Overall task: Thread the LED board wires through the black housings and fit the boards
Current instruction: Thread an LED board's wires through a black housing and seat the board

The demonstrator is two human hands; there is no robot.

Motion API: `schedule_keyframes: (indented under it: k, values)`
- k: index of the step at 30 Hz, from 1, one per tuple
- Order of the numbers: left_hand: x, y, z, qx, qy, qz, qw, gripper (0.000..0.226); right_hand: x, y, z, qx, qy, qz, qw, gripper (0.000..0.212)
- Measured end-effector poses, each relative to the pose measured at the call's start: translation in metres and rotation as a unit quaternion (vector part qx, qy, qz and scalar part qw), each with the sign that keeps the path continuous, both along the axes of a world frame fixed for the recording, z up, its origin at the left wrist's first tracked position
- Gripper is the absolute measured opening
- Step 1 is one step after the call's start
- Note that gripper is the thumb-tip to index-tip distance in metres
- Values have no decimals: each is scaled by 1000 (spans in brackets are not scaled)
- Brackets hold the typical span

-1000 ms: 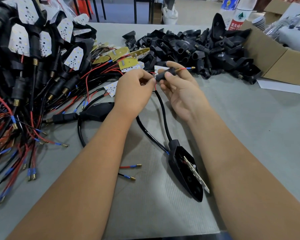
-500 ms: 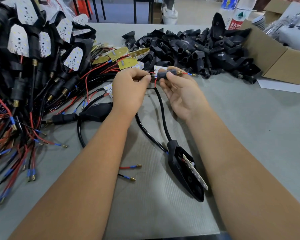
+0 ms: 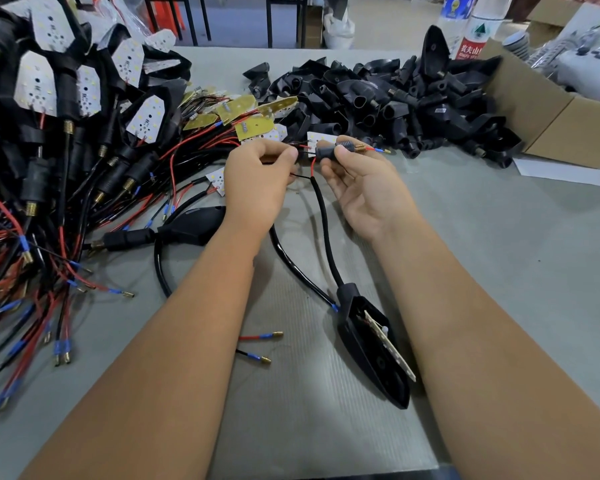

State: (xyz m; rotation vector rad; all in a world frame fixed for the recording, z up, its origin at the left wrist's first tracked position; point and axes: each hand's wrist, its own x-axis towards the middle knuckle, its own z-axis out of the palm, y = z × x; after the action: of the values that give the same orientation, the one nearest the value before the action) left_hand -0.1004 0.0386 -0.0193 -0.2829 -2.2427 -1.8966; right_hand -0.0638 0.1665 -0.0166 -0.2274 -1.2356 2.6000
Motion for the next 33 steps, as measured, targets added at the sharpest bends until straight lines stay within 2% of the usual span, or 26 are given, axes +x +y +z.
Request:
schedule_keyframes:
  k: [8, 12, 16, 22, 25, 29, 33]
  values:
    - [3, 6, 0, -22, 5, -44, 999, 11, 1, -2, 0, 3, 1, 23, 1000, 12]
    - [1, 4, -1, 23, -18, -30, 999, 10, 2, -2, 1, -19, 9, 15, 1000, 16]
    - [-3, 2, -4, 24, -25, -28, 999, 7, 2, -3, 2, -14, 11, 16, 1000, 14]
    - [2, 5, -1, -9, -6, -48, 999, 8, 1, -4, 1, 19, -6, 7, 1000, 11]
    - [4, 7, 3, -9, -8, -65, 998, 14, 0, -3, 2, -5, -11, -14, 1000, 12]
    - [6, 10, 0, -58, -10, -77, 995, 23, 0, 0, 3, -48, 0, -35, 998, 15]
    - [5, 10, -2, -96, -1, -73, 993, 12, 1, 1, 3, -44, -9, -48, 998, 14]
